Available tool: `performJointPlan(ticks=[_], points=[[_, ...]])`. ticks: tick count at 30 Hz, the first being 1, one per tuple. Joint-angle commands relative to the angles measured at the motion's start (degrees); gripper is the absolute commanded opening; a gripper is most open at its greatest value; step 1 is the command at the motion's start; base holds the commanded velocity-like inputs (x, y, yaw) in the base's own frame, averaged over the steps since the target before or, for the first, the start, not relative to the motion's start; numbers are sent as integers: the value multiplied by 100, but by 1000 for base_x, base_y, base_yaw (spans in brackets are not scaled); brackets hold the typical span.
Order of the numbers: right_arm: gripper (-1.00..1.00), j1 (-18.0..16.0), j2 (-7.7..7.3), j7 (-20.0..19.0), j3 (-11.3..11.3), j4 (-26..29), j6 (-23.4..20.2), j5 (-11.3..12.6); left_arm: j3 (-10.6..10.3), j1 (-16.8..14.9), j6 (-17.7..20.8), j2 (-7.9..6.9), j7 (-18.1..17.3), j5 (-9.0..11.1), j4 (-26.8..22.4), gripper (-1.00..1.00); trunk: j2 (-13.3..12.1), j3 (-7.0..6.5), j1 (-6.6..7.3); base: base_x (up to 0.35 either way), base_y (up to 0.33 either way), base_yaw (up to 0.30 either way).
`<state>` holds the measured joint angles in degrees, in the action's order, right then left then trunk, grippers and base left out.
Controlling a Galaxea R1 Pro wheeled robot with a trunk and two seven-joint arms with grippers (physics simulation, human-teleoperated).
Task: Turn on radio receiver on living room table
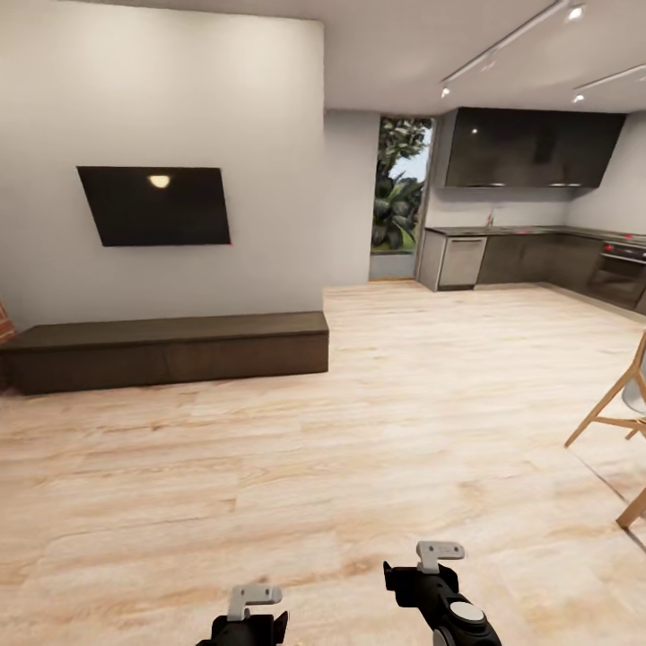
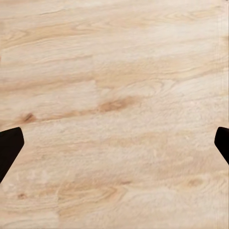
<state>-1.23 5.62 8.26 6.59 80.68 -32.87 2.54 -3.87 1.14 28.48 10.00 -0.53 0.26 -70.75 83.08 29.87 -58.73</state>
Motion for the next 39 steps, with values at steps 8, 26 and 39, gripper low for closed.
performJointPlan(ticks=[8,26,39], points=[[100,0,0,1,0,0,0,1,0,0,0,0,0,0,0,100,0,16,0,0,0,300],[100,0,0,0,4,0,0,1,0,1,0,0,0,-4,0,100,0,51,0,164,0,300],[100,0,0,0,0,0,0,1,-2,0,0,0,0,-8,0,100,0,76,0,334,0,300]])
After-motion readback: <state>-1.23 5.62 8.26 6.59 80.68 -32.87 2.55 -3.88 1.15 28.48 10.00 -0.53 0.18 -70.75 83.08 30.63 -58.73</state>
